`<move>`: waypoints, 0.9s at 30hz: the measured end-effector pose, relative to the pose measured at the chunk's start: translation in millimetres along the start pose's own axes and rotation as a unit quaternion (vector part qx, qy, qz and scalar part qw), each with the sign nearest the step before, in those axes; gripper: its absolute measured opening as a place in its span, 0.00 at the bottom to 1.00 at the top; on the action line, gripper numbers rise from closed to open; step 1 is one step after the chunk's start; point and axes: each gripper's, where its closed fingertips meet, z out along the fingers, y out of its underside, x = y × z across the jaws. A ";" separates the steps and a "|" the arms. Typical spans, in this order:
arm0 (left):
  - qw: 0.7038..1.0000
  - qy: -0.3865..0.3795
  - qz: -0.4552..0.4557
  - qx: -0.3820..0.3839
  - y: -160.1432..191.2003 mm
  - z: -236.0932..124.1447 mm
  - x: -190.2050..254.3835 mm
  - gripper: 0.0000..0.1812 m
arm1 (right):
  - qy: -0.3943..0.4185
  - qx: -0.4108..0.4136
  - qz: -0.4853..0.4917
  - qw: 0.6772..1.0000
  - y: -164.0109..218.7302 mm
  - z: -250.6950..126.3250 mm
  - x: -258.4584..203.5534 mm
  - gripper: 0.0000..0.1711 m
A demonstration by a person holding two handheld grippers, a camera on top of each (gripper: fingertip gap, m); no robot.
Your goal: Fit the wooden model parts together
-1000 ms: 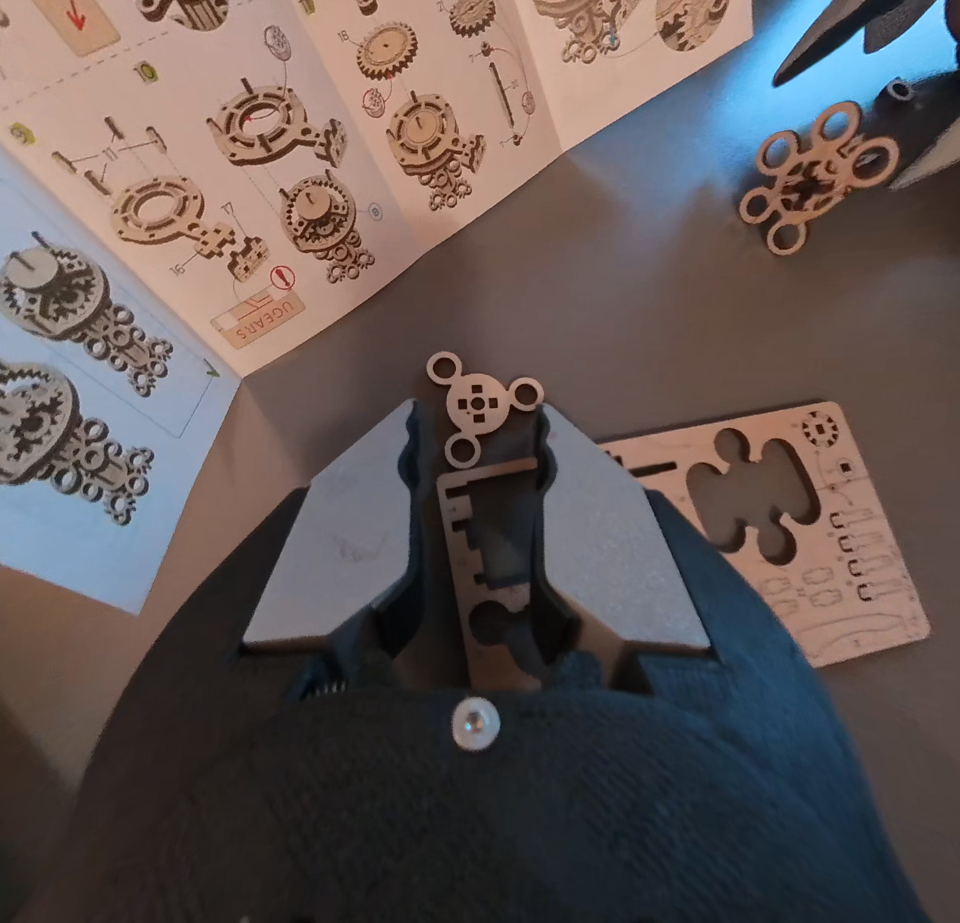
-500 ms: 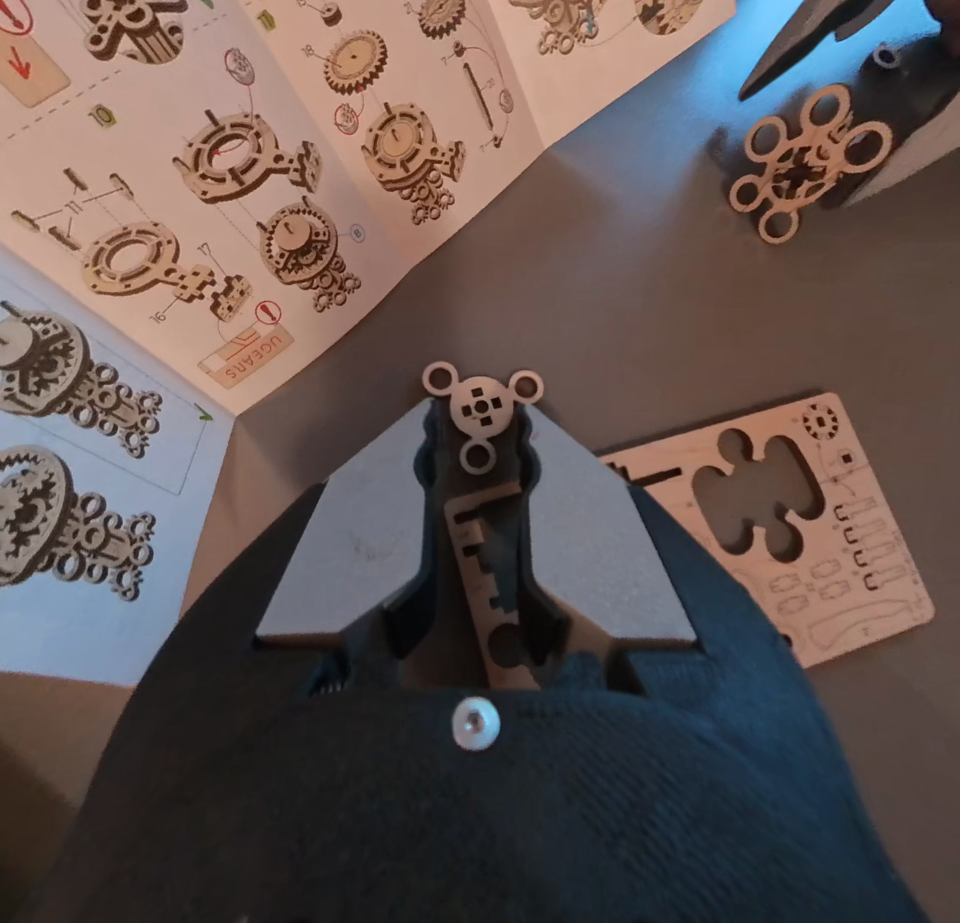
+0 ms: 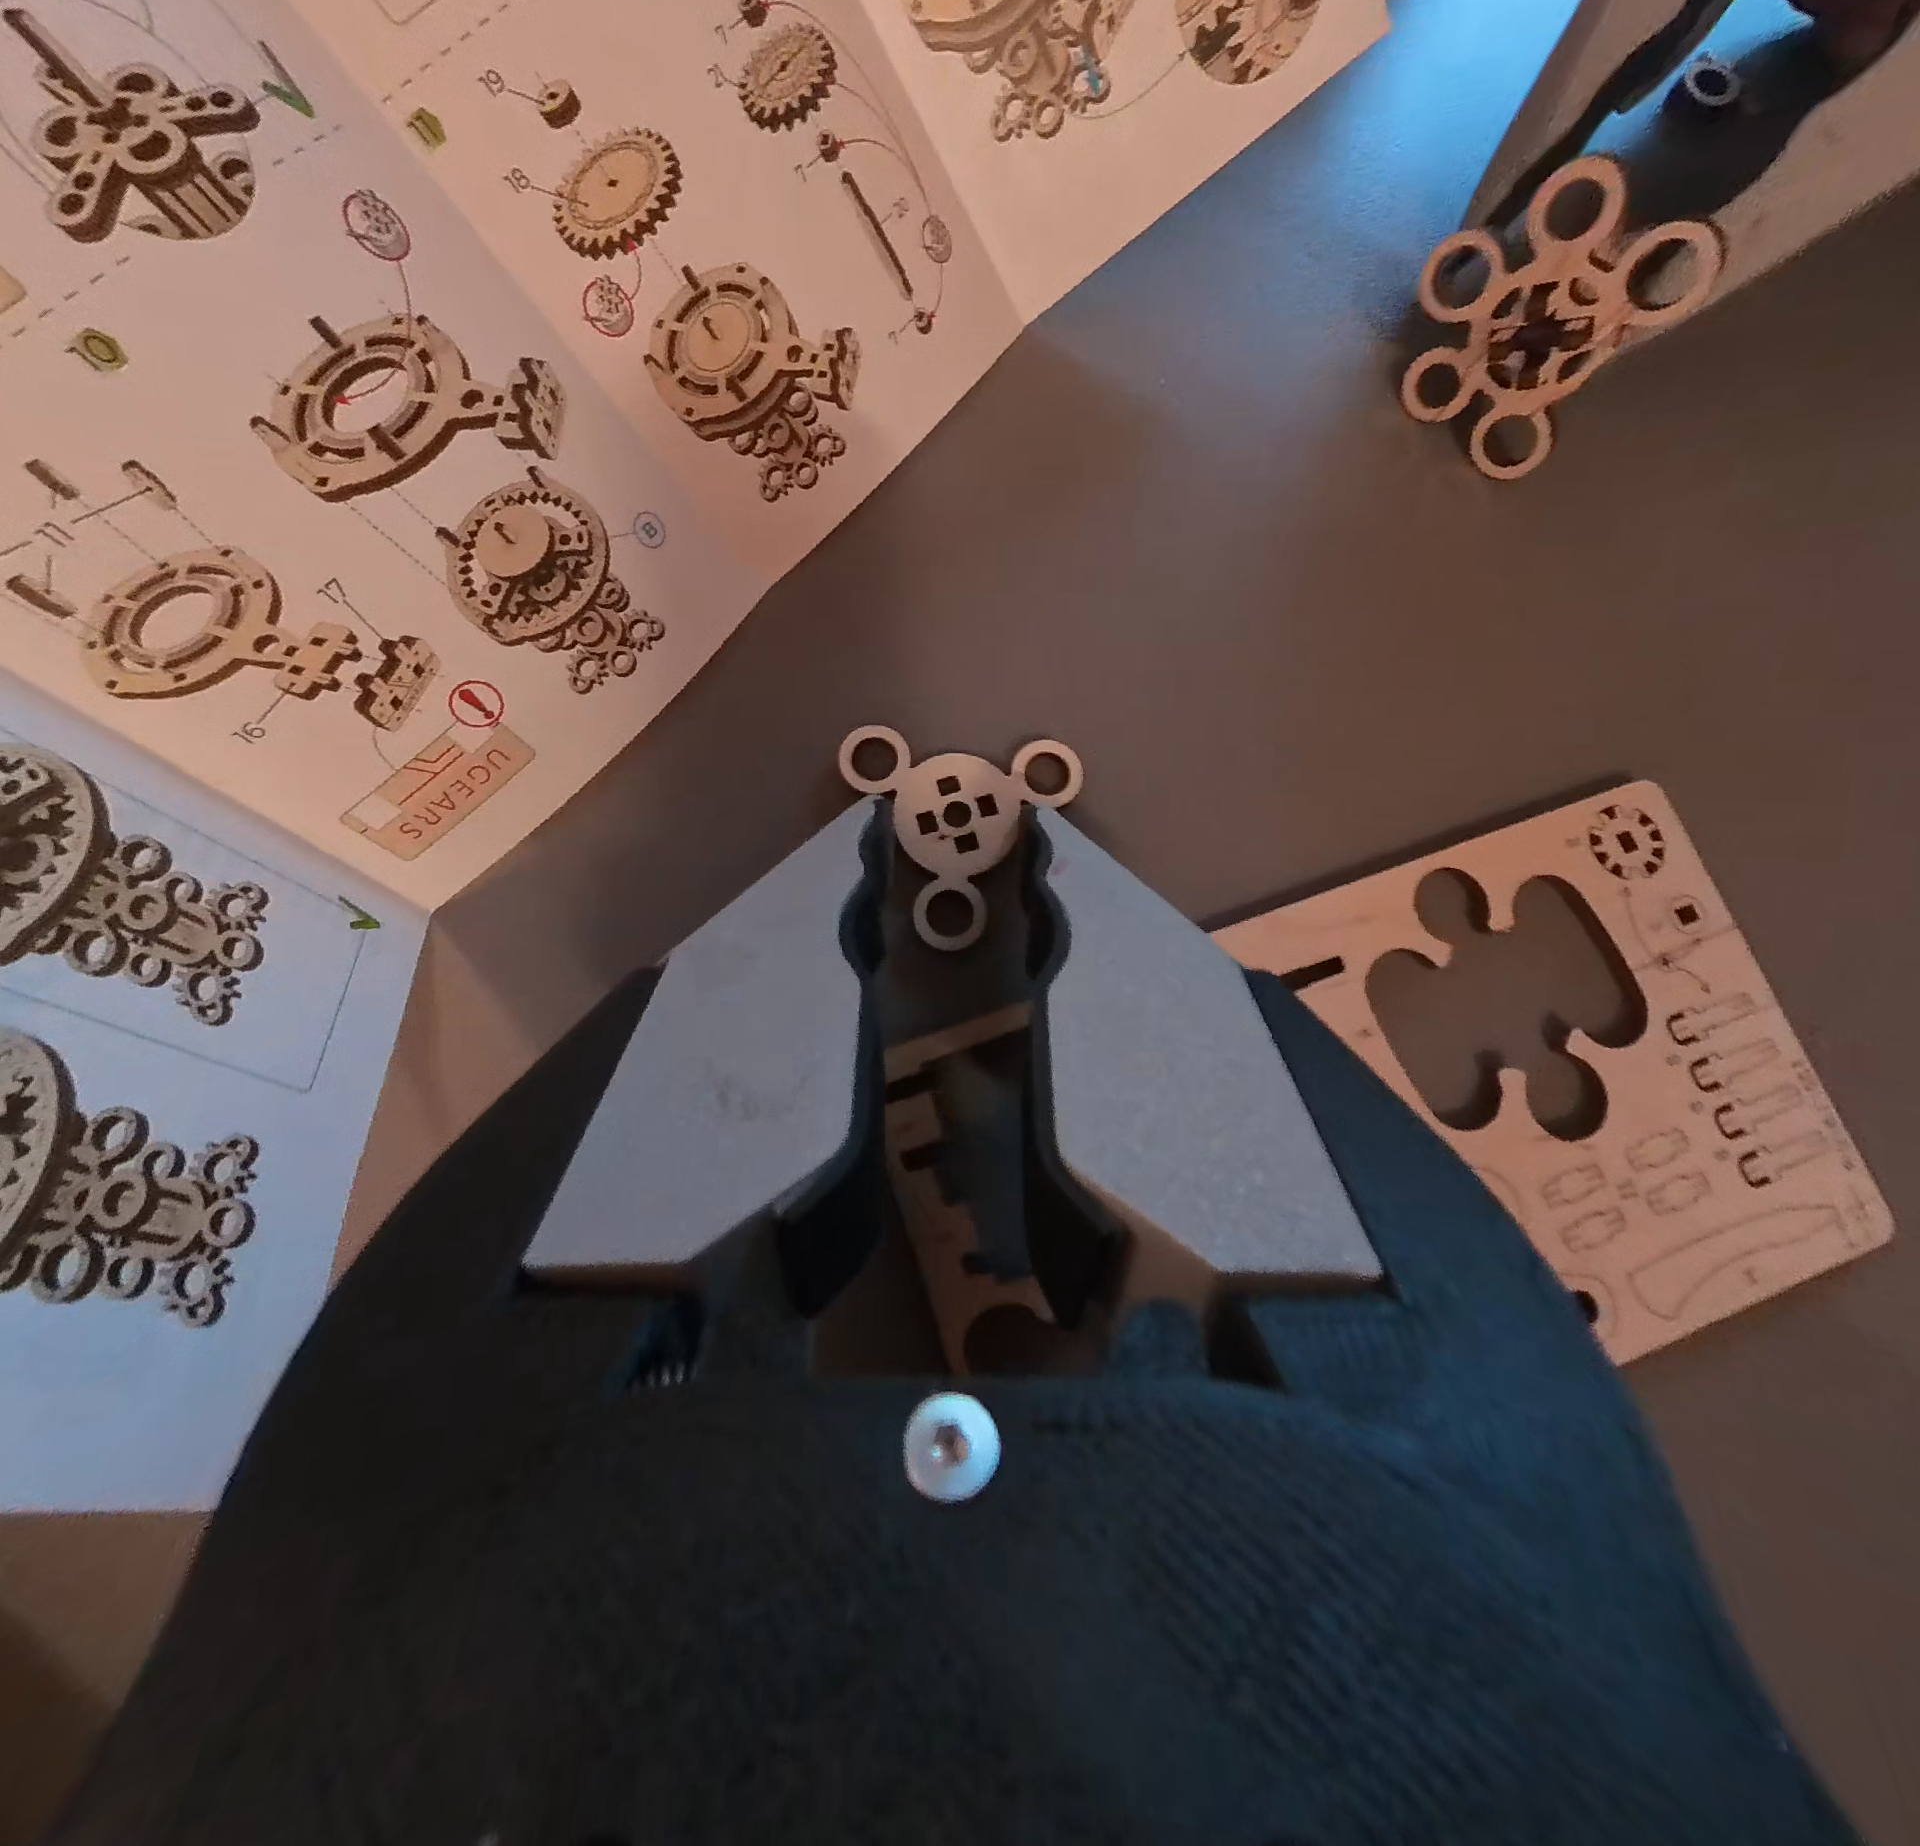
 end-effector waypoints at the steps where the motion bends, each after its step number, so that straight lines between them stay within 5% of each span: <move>1: 1.000 0.001 0.000 0.002 -0.3 0.1 1.3 0.12 | -0.001 0.000 0.000 1.000 0.0 0.0 -0.2 0.14; 27: 0.990 0.051 -0.052 0.123 -28.8 -22.3 13.8 0.12 | 0.020 0.045 -0.009 0.999 -12.3 -8.0 4.1 0.09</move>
